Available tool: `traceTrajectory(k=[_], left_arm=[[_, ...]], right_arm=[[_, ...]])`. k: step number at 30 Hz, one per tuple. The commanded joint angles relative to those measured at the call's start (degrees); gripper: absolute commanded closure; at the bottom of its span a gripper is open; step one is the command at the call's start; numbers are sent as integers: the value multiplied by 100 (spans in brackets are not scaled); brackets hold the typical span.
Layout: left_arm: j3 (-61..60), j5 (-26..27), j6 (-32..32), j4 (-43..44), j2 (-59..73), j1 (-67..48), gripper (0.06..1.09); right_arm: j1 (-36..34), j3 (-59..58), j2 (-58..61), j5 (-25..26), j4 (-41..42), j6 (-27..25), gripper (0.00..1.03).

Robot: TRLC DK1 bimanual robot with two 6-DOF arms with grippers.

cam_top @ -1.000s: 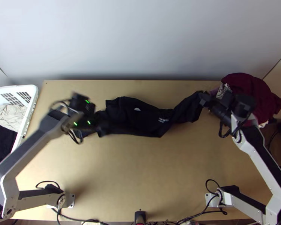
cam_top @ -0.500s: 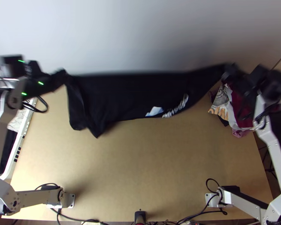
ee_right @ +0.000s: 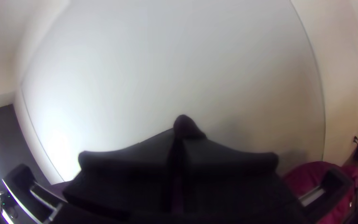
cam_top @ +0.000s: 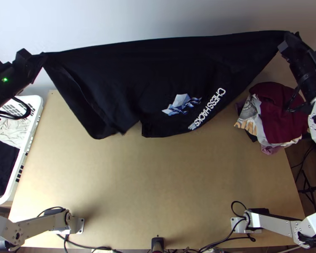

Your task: Fold the t-shirt

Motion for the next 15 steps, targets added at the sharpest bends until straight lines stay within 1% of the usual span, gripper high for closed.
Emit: traceTrajectory(k=[1, 3, 5, 9, 12, 15], left_arm=[[-442, 64, -169, 167, -249, -230, 105], [-802, 108, -292, 167, -381, -380, 104], [-1312, 345, -380, 175, -583, -590, 104], [-2516, 363, -380, 219, -1260, -1469, 104], [-3052, 371, -98, 193, -1796, -2006, 105], [-2991, 670, 288, -194, -2139, -2278, 105]], right_arm=[[354, 350, 86, 154, -143, -43, 100], [372, 350, 77, 163, -196, -43, 100], [407, 341, 33, 163, -284, -114, 100], [460, 271, -46, 163, -398, -219, 100], [451, 210, -90, 172, -398, -272, 100], [424, 166, -134, 189, -407, -325, 100]])
